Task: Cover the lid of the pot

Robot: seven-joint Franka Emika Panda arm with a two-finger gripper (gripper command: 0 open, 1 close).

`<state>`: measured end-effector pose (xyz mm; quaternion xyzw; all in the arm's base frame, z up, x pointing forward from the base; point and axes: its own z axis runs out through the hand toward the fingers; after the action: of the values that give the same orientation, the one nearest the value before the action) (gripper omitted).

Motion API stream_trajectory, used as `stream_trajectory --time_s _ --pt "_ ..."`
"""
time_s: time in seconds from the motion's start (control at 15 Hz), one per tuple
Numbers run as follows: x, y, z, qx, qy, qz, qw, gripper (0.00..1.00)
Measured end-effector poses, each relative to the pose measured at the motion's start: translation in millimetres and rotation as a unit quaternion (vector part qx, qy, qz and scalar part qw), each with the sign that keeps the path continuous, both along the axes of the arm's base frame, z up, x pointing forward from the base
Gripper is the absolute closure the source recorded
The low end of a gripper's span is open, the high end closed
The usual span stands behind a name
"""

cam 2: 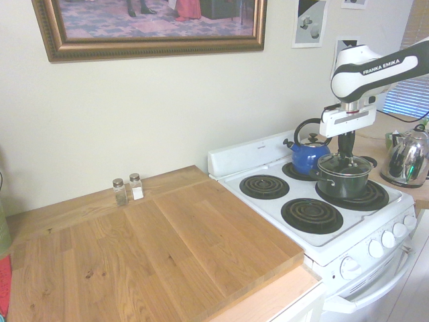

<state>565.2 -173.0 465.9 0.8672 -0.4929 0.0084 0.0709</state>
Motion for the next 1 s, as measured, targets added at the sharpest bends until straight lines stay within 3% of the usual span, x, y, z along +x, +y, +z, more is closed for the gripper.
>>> stream_trajectory --time_s 0.13,0.2,1.0 --pt "0.6 1.1 -0.8 -0.001 0.001 0.001 1.000 1.00" --pt "0.7 1.2 -0.9 -0.001 0.000 0.001 1.000 0.00" --pt "-1.9 -6.4 -0.4 0.001 -0.001 -0.012 1.000 0.00"
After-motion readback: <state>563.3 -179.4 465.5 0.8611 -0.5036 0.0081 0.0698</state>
